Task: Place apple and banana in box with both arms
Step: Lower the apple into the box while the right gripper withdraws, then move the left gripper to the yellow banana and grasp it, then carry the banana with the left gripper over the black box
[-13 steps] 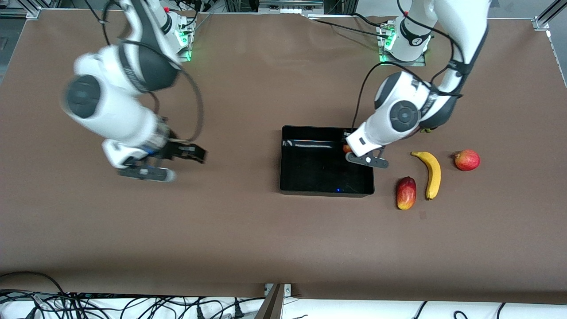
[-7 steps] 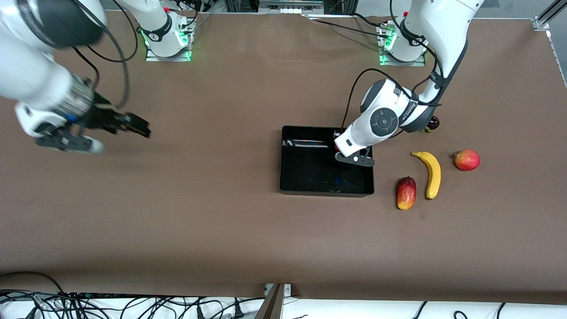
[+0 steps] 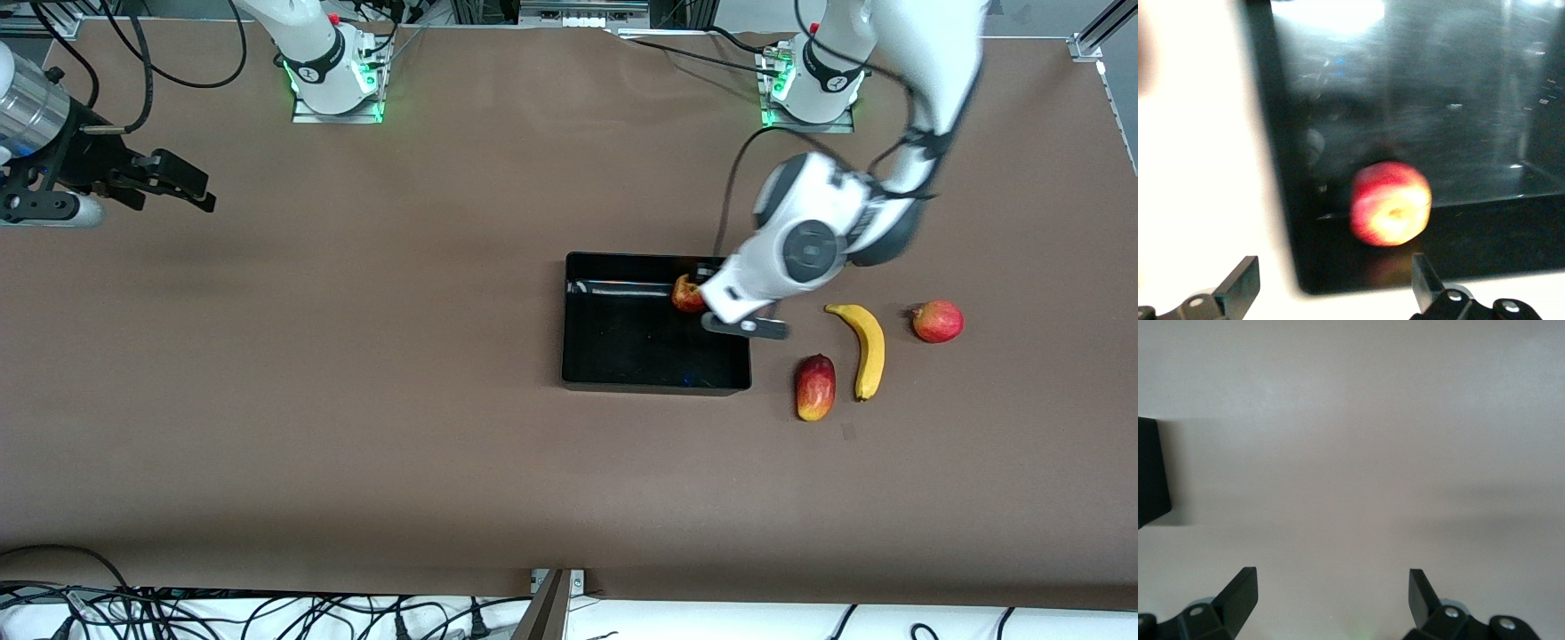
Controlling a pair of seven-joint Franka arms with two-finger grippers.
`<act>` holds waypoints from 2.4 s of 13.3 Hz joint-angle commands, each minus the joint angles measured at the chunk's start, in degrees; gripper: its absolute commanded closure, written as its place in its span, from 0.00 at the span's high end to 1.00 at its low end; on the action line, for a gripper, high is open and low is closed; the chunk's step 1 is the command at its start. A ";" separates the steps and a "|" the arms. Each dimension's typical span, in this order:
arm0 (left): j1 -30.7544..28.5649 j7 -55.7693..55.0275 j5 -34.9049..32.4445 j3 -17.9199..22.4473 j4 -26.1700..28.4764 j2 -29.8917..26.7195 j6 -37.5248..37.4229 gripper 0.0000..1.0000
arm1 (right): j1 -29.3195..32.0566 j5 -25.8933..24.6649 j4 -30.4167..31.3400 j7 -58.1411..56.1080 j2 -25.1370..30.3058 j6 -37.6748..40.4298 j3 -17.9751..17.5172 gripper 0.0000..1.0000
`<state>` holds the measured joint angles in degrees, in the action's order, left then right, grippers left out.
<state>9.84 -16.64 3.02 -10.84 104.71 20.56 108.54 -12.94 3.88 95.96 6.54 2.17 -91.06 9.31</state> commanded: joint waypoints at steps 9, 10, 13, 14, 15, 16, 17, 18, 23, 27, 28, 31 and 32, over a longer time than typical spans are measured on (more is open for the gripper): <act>-6.23 24.18 -8.56 16.38 5.85 5.18 24.86 1.00 | 8.37 -3.00 -2.18 -0.91 0.38 1.49 -8.60 1.00; -6.58 25.42 -8.47 16.38 6.03 6.85 26.18 1.00 | 8.37 -2.91 -2.44 -1.43 -0.06 2.55 -8.60 1.00; -6.76 28.84 -4.87 16.38 6.03 9.76 26.99 0.95 | 8.46 -2.91 -2.88 -0.65 -0.67 2.12 -8.34 1.00; -7.37 30.34 -4.69 16.38 6.55 9.85 26.90 0.69 | 8.46 -3.26 -3.41 -1.17 -0.68 1.77 -8.34 1.00; -7.90 30.79 -4.69 16.30 6.99 10.73 26.99 0.64 | 8.37 -3.70 -3.50 -0.74 -0.85 2.29 -8.43 1.00; -7.91 30.79 -4.34 16.29 7.00 11.34 26.99 0.60 | 8.37 -3.26 -3.50 -0.56 -0.94 2.29 -8.43 1.00; -7.82 30.79 -3.30 16.21 7.26 11.78 26.99 0.40 | 8.37 -3.52 -3.59 -0.56 -1.03 2.38 -8.52 1.00; -7.82 30.79 -2.85 15.95 7.52 11.61 26.73 0.14 | 8.37 -3.61 -3.59 -0.56 -1.03 2.30 -8.60 1.00; -7.73 29.83 -2.76 15.68 6.39 6.71 19.21 0.00 | 8.37 -3.79 -3.59 -0.56 -1.12 1.59 -8.52 1.00; -7.03 29.47 -2.67 15.68 -4.30 0.98 -4.94 0.00 | 8.37 -3.88 -3.59 -0.47 -1.21 1.50 -8.52 1.00; -6.33 29.47 -2.58 14.37 -7.65 0.37 -10.92 0.00 | 8.37 -3.88 -3.59 -0.47 -1.21 1.42 -8.52 1.00; -2.73 19.08 -2.58 5.60 -11.55 -0.69 -14.68 0.00 | 8.28 -3.88 -3.59 -0.47 -1.21 1.42 -8.52 1.00; -1.59 11.88 -2.58 3.31 -11.64 0.35 -12.67 0.00 | 8.28 -3.79 -3.59 -0.47 -1.21 1.42 -8.60 1.00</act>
<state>5.74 4.65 0.01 -4.04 94.52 18.61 95.08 -5.52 0.81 93.66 6.12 1.44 -89.96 1.68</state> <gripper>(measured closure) 0.661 0.000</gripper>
